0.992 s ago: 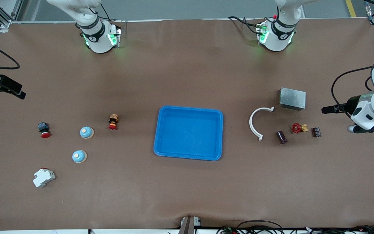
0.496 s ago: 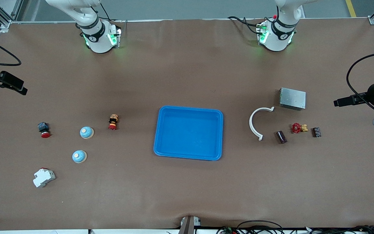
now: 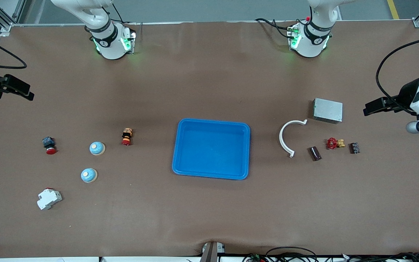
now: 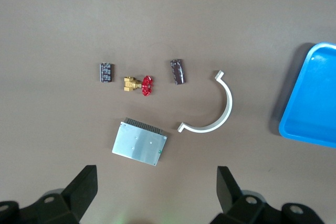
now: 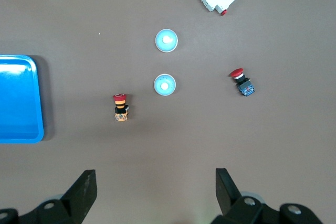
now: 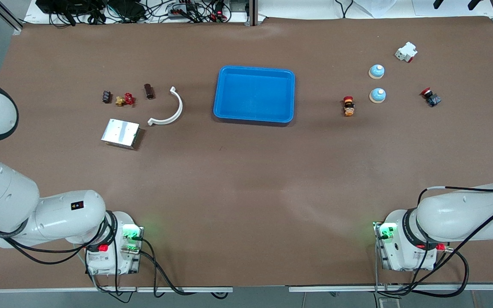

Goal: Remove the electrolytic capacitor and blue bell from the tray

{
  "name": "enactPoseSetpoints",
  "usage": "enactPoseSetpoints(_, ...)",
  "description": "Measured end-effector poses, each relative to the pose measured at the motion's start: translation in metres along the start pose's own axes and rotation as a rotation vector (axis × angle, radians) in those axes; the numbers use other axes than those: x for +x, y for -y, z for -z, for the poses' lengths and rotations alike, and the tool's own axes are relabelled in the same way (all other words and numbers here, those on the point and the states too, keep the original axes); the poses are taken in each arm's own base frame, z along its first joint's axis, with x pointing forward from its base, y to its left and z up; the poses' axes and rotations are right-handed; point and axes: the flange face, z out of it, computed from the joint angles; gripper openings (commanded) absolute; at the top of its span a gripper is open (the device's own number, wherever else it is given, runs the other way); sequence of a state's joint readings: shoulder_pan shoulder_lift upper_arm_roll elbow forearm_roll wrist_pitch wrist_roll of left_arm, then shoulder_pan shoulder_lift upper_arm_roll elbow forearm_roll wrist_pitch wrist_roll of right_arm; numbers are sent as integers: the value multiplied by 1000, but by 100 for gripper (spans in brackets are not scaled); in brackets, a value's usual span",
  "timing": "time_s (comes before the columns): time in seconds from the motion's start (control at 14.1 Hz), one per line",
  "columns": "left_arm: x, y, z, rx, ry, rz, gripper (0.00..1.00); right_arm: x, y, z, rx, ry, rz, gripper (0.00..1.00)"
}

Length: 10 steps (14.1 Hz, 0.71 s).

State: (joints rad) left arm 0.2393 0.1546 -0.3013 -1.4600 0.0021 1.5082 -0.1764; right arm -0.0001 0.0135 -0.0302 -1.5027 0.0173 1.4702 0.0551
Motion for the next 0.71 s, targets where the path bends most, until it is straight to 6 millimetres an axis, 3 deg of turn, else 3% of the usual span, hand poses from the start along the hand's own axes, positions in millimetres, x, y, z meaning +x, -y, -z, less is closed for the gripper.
enactPoseSetpoints(0.43, -1, -5, 9, -3, -18, -10, 100, -1, 3, 11, 2, -54, 4, 100)
enactPoseSetpoints(0.71, -4, -27, 8, 9, -22, -28, 100, 0, 2, 12, 3, -60, 0, 100)
